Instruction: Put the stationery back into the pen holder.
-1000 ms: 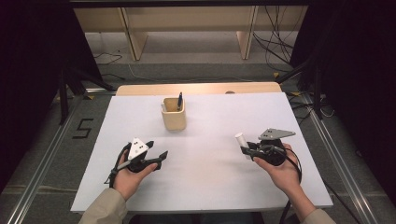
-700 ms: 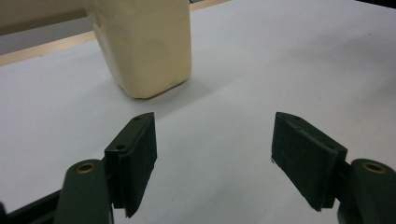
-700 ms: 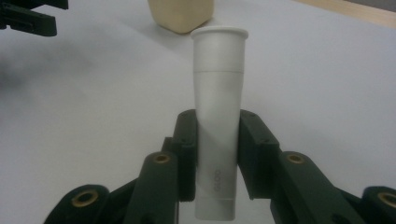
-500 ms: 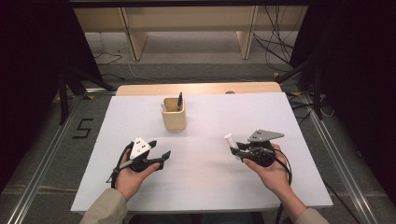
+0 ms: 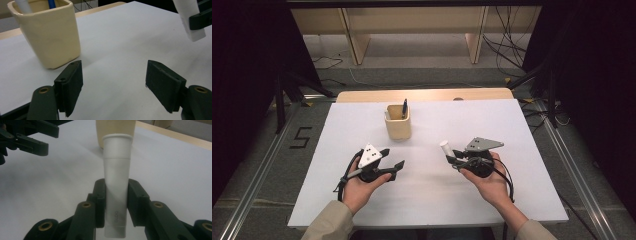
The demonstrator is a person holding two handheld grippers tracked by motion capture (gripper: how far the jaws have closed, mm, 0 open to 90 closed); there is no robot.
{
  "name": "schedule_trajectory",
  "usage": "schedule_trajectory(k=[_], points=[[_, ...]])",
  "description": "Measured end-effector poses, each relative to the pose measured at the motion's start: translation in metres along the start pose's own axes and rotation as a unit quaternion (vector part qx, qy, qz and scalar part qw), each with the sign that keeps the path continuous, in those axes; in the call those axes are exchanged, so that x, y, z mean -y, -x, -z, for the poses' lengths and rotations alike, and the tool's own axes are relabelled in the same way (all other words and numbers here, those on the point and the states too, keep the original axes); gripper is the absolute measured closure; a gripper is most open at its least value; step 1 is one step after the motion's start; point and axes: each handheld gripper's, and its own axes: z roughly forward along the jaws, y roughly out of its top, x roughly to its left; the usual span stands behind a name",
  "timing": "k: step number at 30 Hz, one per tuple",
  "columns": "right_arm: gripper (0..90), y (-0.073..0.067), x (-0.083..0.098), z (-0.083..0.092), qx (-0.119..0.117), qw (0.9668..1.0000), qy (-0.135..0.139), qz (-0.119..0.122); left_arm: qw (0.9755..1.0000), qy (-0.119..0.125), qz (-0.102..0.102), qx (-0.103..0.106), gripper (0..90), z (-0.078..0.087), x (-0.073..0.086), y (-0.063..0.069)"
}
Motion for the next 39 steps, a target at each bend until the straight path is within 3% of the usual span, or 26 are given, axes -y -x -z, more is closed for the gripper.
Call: schedule_trajectory(k=[12, 22, 26, 32, 39], points=[[70.3, -0.010, -0.006, -0.015, -0.015, 0.9999, 0.003, 0.008, 0.9995, 0.009, -0.011, 0.027, 30.4, -0.013, -0.015, 0.019], [70.3, -0.019, -0.007, -0.026, -0.026, 0.9995, -0.001, 0.016, 0.9972, 0.024, 0.018, 0.069, 33.4, -0.030, -0.030, 0.034], [70.3, -0.023, -0.008, -0.029, -0.030, 0.9994, -0.003, 0.019, 0.9967, 0.027, 0.018, 0.074, 34.2, -0.035, -0.035, 0.038], [70.3, -0.026, -0.009, -0.032, -0.034, 0.9992, -0.005, 0.019, 0.9953, 0.032, 0.044, 0.080, 36.3, -0.041, -0.037, 0.038], [70.3, -0.028, -0.009, -0.034, -0.036, 0.9991, -0.005, 0.022, 0.9946, 0.025, 0.051, 0.087, 39.9, -0.046, -0.037, 0.038]])
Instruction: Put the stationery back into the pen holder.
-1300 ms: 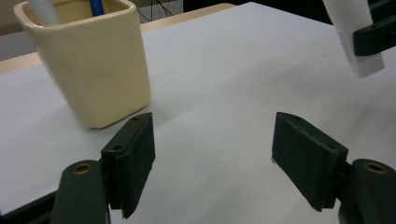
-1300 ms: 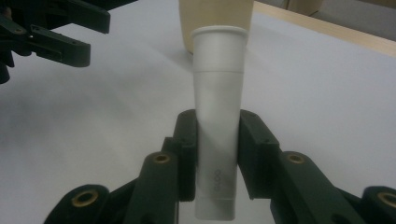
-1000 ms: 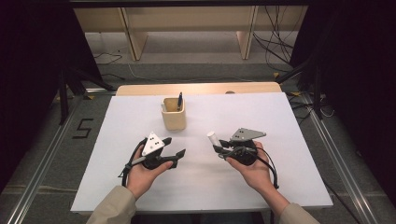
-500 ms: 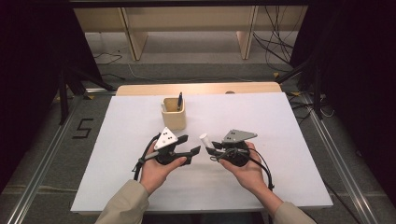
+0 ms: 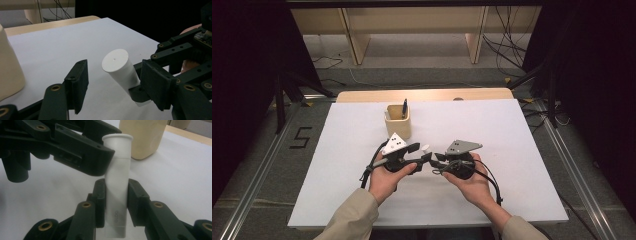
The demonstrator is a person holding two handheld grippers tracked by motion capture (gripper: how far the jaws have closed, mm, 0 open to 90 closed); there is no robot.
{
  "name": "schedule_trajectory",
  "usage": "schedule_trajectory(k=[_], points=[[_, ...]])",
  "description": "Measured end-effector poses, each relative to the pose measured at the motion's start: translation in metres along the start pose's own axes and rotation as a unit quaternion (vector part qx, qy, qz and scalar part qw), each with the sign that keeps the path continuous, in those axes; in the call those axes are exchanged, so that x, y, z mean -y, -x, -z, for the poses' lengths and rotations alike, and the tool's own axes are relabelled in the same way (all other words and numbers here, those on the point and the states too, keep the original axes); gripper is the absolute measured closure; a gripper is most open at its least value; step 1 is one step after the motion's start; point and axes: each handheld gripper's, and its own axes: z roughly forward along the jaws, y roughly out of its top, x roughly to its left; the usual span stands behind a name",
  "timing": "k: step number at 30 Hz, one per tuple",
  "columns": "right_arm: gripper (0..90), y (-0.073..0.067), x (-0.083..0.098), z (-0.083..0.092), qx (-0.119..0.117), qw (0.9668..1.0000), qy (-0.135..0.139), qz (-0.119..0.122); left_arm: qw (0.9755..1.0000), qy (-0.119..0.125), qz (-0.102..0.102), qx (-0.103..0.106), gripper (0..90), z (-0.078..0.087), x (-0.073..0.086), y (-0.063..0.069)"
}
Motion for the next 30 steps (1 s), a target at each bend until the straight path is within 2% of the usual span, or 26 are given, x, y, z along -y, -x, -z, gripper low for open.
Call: schedule_trajectory(k=[3, 19, 25, 28, 30], points=[[70.3, 0.0000, 0.0001, -0.0001, 0.001, 1.0000, -0.001, 0.002, 0.9999, -0.001, 0.011, 0.007, 41.8, -0.0022, 0.0004, 0.0006], [70.3, -0.0017, -0.0007, 0.0002, 0.002, 1.0000, 0.004, 0.007, 0.9991, -0.001, 0.038, 0.019, 49.7, -0.0093, 0.0017, 0.0012], [70.3, -0.0038, -0.0011, -0.0005, 0.006, 0.9999, 0.004, 0.014, 0.9980, 0.005, 0.056, 0.027, 57.6, -0.0101, 0.0009, 0.0008], [70.4, -0.0040, -0.0013, -0.0003, 0.008, 0.9998, 0.004, 0.017, 0.9968, 0.005, 0.069, 0.040, 63.2, -0.0103, 0.0004, 0.0013], [70.4, -0.0046, -0.0015, -0.0003, 0.011, 0.9997, 0.004, 0.020, 0.9969, 0.008, 0.068, 0.039, 65.5, -0.0106, 0.0004, 0.0025]])
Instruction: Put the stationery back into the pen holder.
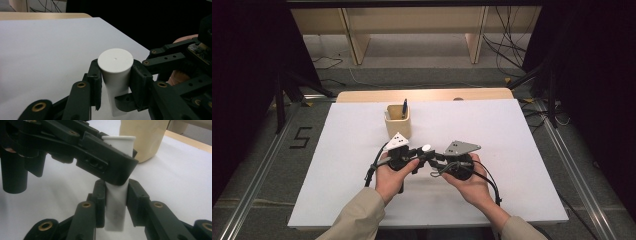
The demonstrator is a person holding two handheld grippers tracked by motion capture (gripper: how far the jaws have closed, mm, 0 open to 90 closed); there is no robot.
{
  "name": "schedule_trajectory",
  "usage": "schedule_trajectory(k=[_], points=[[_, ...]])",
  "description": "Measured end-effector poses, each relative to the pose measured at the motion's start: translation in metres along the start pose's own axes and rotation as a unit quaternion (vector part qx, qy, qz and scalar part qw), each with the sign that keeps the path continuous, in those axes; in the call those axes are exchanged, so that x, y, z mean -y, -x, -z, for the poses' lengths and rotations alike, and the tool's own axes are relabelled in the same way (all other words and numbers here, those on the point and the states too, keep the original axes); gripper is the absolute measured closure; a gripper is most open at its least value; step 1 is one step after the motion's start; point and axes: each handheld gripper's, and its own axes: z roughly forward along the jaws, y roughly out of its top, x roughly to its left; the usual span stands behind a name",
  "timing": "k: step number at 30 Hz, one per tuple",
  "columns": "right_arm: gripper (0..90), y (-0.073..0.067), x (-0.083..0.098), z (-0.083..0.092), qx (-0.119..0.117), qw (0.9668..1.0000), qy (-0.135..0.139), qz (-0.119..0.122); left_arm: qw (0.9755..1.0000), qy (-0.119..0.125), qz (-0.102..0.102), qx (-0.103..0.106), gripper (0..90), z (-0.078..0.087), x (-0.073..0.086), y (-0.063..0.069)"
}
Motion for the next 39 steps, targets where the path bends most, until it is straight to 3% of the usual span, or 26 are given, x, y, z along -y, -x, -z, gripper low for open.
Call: schedule_trajectory(k=[3, 7, 10, 20, 27, 39], points=[[70.4, 0.000, 0.000, 0.000, 0.003, 1.0000, 0.003, 0.002, 1.0000, 0.002, 0.003, -0.002, 66.3, 0.000, 0.000, 0.001], [68.4, 0.000, 0.000, 0.000, 0.003, 0.9999, 0.005, 0.010, 0.9998, 0.002, -0.018, -0.011, 66.6, 0.000, -0.001, 0.002], [54.7, 0.001, 0.001, 0.000, 0.011, 0.9999, 0.005, 0.006, 0.9989, 0.006, -0.037, -0.027, 66.7, 0.001, -0.002, 0.002], [39.6, 0.019, 0.013, 0.011, 0.029, 0.9990, -0.009, -0.033, 0.9938, 0.016, -0.087, -0.067, 66.6, 0.011, -0.012, -0.004], [34.9, 0.029, 0.025, 0.021, 0.034, 0.9977, -0.021, -0.055, 0.9904, 0.024, -0.102, -0.090, 66.6, 0.019, -0.023, -0.015], [30.9, 0.041, 0.047, 0.039, 0.045, 0.9952, -0.033, -0.080, 0.9868, 0.040, -0.104, -0.117, 66.7, 0.027, -0.042, -0.030]])
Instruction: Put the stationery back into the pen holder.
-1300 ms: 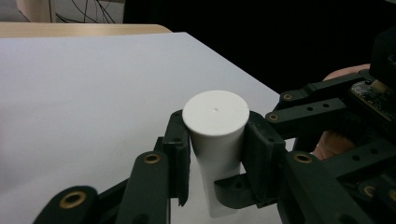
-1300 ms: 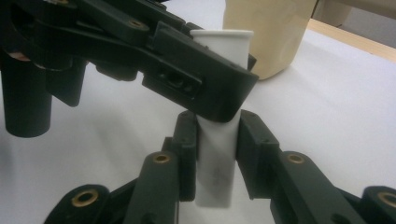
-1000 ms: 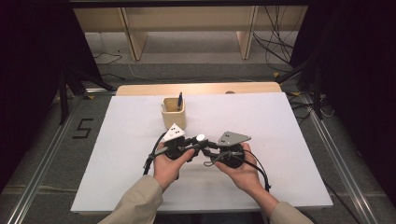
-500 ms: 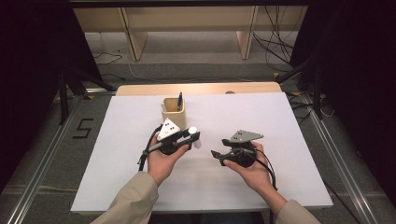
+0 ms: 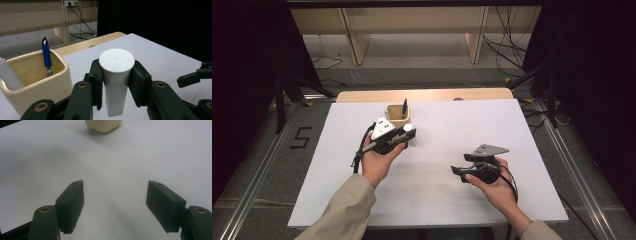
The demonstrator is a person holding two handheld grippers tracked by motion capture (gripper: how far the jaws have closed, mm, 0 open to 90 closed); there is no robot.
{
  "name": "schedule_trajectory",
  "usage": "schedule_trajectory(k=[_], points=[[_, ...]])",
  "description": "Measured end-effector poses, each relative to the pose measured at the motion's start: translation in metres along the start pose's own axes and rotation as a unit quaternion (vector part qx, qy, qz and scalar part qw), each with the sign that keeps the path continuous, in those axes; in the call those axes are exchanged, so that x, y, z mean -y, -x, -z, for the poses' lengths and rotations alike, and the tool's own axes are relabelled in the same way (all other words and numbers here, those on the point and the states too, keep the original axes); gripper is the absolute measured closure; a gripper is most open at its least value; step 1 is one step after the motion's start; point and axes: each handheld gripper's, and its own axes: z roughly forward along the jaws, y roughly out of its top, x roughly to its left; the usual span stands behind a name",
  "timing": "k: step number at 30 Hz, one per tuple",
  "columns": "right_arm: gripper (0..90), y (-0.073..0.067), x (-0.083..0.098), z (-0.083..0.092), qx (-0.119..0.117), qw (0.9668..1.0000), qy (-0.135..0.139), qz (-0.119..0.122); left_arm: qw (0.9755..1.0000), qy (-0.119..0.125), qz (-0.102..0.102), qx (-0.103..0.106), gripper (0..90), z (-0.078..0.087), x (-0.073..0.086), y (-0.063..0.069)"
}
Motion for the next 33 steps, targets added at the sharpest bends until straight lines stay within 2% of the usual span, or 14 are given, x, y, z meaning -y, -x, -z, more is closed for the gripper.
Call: schedule_trajectory(k=[26, 33], points=[[28.0, 0.002, 0.009, 0.005, 0.000, 1.0000, 0.001, -0.010, 0.9996, 0.007, -0.004, -0.028, 66.6, -0.001, -0.009, -0.021], [27.4, 0.003, 0.010, 0.005, 0.000, 0.9999, 0.002, -0.011, 0.9993, 0.006, -0.010, -0.034, 66.6, -0.002, -0.013, -0.026]])
